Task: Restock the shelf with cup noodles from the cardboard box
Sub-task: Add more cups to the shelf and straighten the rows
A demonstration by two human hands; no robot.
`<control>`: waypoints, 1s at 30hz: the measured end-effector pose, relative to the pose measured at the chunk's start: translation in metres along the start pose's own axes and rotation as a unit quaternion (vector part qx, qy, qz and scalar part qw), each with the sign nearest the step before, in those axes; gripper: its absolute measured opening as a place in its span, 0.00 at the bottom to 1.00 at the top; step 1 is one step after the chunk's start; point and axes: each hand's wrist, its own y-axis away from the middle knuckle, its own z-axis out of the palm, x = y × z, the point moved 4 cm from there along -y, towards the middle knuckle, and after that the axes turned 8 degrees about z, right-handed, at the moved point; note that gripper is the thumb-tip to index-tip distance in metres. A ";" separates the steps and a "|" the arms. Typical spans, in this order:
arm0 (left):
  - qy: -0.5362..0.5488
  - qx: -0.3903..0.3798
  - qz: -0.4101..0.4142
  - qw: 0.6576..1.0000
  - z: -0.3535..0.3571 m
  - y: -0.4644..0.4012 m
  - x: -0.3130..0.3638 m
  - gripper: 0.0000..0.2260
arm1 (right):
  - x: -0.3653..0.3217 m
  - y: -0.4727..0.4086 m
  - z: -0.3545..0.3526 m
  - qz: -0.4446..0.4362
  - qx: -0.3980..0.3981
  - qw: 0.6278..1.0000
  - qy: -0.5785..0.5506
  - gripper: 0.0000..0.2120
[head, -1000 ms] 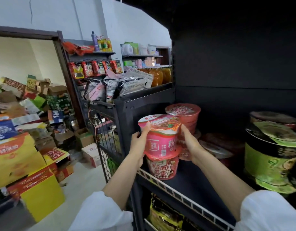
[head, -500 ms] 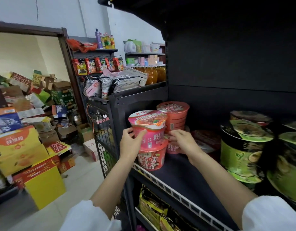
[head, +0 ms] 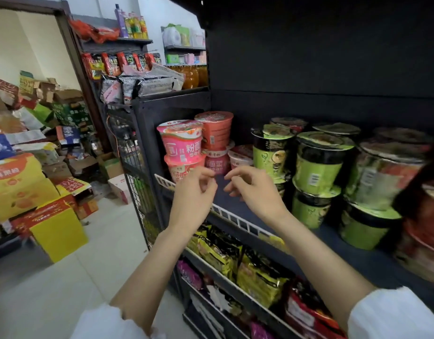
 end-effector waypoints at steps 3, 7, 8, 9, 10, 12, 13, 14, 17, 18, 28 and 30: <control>0.012 -0.051 0.001 0.999 0.011 0.060 0.025 0.06 | 0.010 0.062 -0.023 0.020 0.015 1.000 0.019 0.11; 0.033 -0.109 0.011 0.993 0.028 0.144 0.063 0.05 | 0.029 0.156 -0.052 0.048 0.031 0.996 0.068 0.10; 0.042 -0.120 0.014 0.992 0.032 0.164 0.075 0.05 | 0.035 0.182 -0.061 0.061 0.038 0.994 0.083 0.10; 0.055 -0.134 0.016 0.989 0.037 0.186 0.090 0.04 | 0.040 0.209 -0.072 0.077 0.046 0.991 0.098 0.09; 0.067 -0.152 0.018 0.986 0.042 0.207 0.106 0.04 | 0.046 0.237 -0.083 0.093 0.052 0.989 0.107 0.09; 0.086 -0.195 0.029 0.977 0.055 0.246 0.142 0.04 | 0.057 0.292 -0.109 0.127 0.062 0.983 0.117 0.09; 0.092 -0.217 0.035 0.971 0.062 0.264 0.161 0.04 | 0.062 0.317 -0.123 0.144 0.069 0.979 0.127 0.09; 0.101 -0.238 0.040 0.965 0.069 0.281 0.181 0.04 | 0.067 0.342 -0.138 0.160 0.079 0.974 0.138 0.10; 0.126 -0.300 0.068 0.943 0.090 0.329 0.241 0.03 | 0.078 0.411 -0.185 0.199 0.122 0.959 0.159 0.10; 0.132 -0.320 0.076 0.935 0.097 0.345 0.261 0.03 | 0.082 0.433 -0.201 0.215 0.135 0.954 0.161 0.10; 0.133 -0.471 0.087 0.867 0.202 0.483 0.425 0.05 | 0.163 0.628 -0.361 0.358 0.190 0.898 0.170 0.11; 0.126 -0.499 0.085 0.853 0.233 0.515 0.462 0.06 | 0.187 0.663 -0.395 0.377 0.182 0.893 0.167 0.11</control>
